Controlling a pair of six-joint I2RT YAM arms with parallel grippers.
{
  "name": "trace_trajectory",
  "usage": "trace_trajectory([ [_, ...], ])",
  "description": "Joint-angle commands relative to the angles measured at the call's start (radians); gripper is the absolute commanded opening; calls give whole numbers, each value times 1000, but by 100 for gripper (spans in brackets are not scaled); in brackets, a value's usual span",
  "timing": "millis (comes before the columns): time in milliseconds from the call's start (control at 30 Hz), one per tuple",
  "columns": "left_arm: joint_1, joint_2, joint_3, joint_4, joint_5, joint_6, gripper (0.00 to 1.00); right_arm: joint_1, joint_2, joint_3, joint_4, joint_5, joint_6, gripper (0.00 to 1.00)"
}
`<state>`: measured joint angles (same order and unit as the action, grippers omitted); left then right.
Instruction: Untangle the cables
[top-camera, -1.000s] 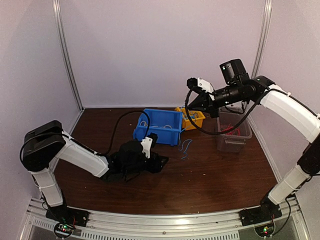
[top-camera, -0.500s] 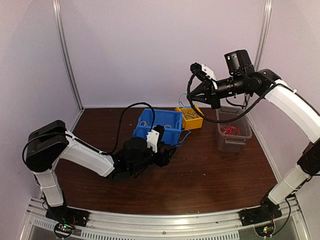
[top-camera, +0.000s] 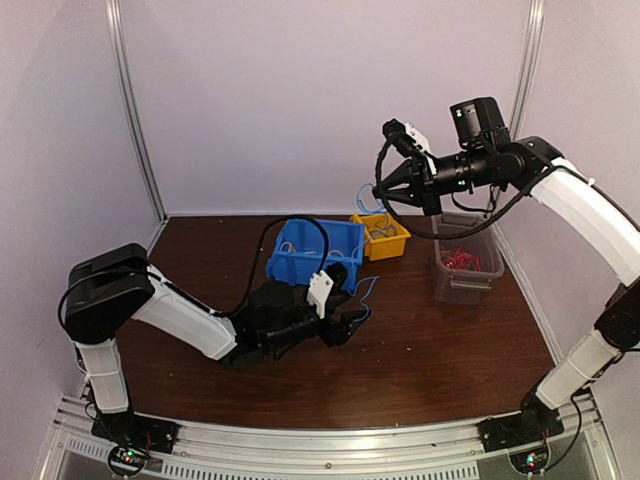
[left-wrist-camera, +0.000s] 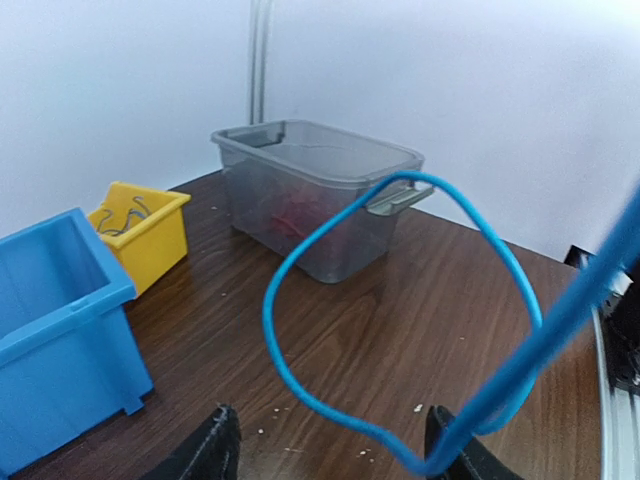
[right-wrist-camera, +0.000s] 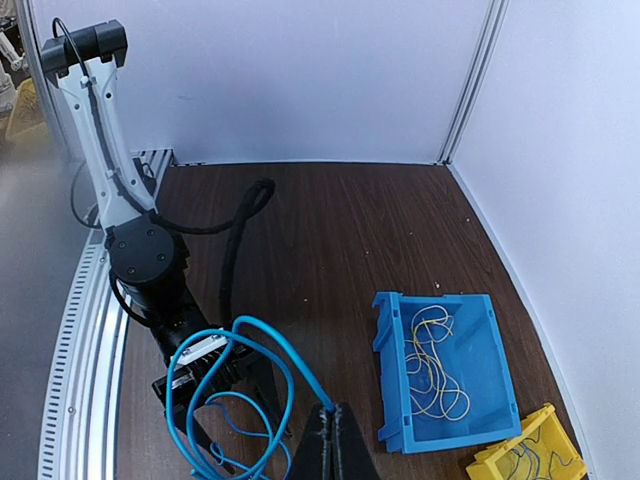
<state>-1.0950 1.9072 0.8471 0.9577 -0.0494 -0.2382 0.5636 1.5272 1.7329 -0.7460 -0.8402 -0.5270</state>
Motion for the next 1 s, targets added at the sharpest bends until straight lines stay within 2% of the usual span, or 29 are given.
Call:
trace_trajectory([
  [0, -5, -2, -20, 85, 136, 40, 64, 5, -25, -4, 9, -22, 12, 0],
  [267, -5, 15, 32, 95, 155, 47, 62, 6, -16, -17, 21, -33, 18, 0],
  [400, -6, 28, 48, 125, 243, 38, 59, 7, -19, -30, 36, -13, 21, 0],
  [467, -5, 34, 78, 66, 305, 27, 60, 6, -20, -32, 44, 26, 17, 0],
  [533, -6, 28, 86, -8, 272, 6, 61, 7, -19, -17, 37, 55, 7, 0],
  [667, -5, 17, -2, -40, 71, -52, 65, 7, -22, 23, 10, 47, 1, 0],
  [767, -4, 24, -24, -84, 66, -53, 65, 7, -22, 30, 7, 43, 2, 0],
  [967, -5, -3, -76, 35, 118, -52, 67, 6, -10, 8, 20, 55, -3, 0],
])
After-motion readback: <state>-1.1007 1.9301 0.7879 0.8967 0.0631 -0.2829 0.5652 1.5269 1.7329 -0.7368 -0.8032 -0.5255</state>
